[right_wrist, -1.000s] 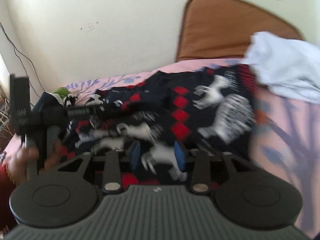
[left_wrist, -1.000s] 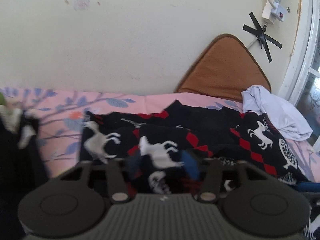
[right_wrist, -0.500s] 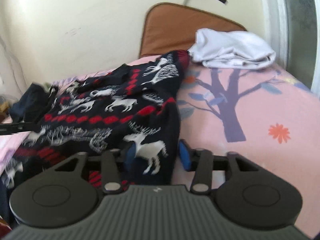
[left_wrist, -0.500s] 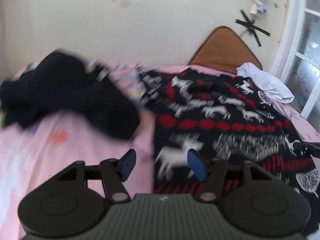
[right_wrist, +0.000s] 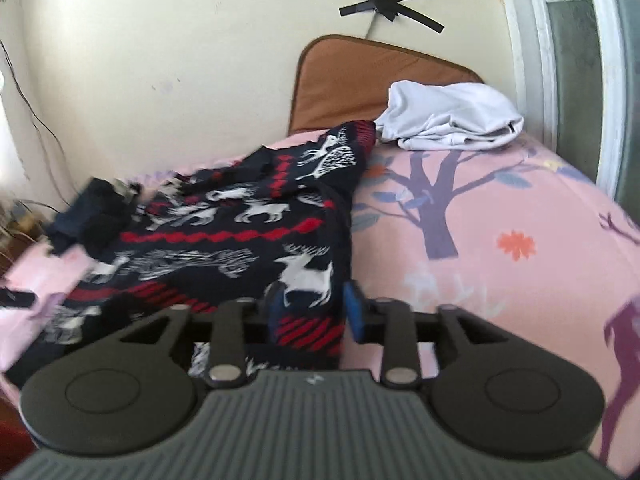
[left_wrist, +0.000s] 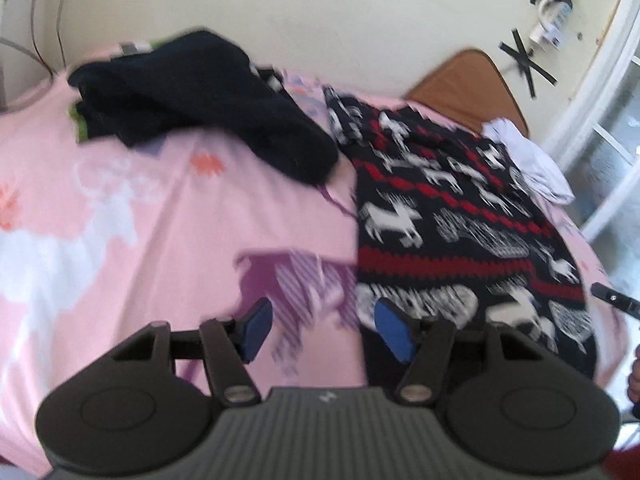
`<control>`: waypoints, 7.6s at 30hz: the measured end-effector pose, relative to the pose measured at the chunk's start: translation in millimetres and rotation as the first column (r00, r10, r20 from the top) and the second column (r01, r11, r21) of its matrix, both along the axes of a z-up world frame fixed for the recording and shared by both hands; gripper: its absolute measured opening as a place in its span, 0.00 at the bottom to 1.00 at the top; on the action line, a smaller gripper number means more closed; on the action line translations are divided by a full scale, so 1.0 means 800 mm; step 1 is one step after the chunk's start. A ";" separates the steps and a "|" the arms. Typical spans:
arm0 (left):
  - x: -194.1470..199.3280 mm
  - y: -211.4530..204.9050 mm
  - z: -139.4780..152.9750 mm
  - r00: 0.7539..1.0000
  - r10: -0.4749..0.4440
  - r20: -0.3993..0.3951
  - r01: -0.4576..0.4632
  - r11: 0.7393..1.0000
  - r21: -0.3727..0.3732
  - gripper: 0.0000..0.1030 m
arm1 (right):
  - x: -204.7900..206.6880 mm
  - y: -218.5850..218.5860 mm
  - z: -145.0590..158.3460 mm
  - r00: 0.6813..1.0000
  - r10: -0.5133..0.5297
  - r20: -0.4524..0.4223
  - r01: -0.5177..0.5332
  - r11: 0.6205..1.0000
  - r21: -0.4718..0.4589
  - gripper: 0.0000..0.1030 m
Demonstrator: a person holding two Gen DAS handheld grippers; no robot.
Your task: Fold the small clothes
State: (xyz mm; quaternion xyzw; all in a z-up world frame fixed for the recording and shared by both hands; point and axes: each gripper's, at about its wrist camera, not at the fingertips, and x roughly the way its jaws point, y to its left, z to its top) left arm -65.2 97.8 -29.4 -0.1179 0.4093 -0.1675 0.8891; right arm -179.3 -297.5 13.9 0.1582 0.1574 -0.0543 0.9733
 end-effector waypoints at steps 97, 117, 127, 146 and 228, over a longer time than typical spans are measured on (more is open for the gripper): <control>0.162 -0.069 0.066 0.963 -0.043 0.266 0.064 0.995 -0.071 0.44 | 0.139 0.003 0.069 0.995 -0.085 0.059 0.092 0.986 -0.141 0.56; 0.207 -0.157 -0.019 0.956 -0.141 0.258 0.099 0.980 0.172 0.52 | 0.170 -0.050 0.011 0.979 -0.198 0.042 0.197 0.980 0.042 0.50; 0.206 -0.154 -0.019 0.956 -0.148 0.254 0.108 0.981 0.164 0.57 | 0.162 -0.042 0.012 0.958 -0.269 0.094 0.273 0.962 -0.023 0.54; 0.206 -0.153 -0.020 0.955 -0.162 0.249 0.124 0.979 0.160 0.61 | 0.162 -0.047 0.014 0.922 -0.382 0.053 0.383 0.924 0.000 0.54; 0.499 -0.281 -0.002 0.980 -0.195 -0.043 0.199 0.966 0.165 0.44 | 0.512 -0.135 0.084 0.954 0.137 -0.265 -0.139 0.990 0.010 0.61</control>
